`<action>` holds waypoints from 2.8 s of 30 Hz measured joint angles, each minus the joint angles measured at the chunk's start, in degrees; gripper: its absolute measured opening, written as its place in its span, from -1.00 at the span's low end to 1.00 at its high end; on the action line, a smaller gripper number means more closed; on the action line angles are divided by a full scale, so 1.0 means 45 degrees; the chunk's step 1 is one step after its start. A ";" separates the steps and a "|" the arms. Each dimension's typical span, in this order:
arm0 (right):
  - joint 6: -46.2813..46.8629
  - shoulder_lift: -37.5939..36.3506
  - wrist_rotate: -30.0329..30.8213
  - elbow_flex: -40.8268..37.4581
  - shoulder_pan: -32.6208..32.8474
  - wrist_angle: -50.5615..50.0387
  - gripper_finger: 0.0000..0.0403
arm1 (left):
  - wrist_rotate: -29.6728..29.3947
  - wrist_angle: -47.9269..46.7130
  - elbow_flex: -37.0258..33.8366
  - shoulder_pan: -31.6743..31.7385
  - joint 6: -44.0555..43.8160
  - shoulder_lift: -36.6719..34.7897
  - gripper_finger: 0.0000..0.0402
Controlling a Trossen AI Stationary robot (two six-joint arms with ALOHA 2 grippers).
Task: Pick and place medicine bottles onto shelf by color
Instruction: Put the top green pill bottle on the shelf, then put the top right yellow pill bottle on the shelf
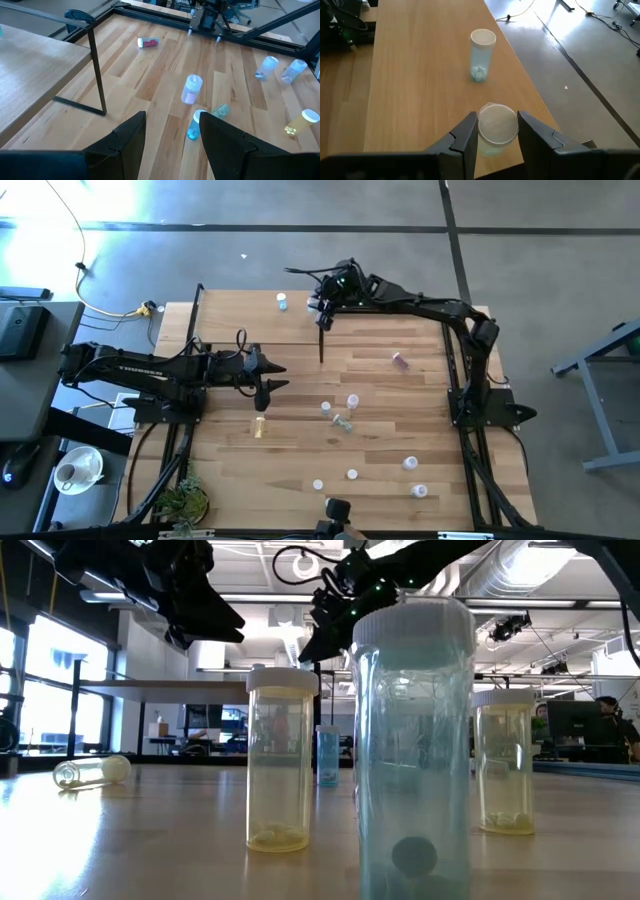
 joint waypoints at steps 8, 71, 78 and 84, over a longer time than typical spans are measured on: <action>-0.0314 0.0108 -0.0146 0.0005 0.0000 -0.0043 -0.46 | -0.0002 0.0002 0.0000 0.0000 0.0000 0.0000 -0.13; -0.0691 0.0180 0.0837 0.1926 0.0000 -0.2801 -0.11 | -0.0007 0.0004 0.0000 0.0000 0.0001 0.0000 -0.13; -0.0427 0.0178 0.0729 0.2925 0.0015 -0.5231 -0.11 | -0.0005 0.0000 0.0000 0.0000 0.0003 0.0000 -0.13; -0.0188 0.0175 0.0724 0.3249 0.0302 -0.7899 -0.11 | 0.0003 -0.0325 0.0000 0.0000 -0.0050 0.0000 -0.13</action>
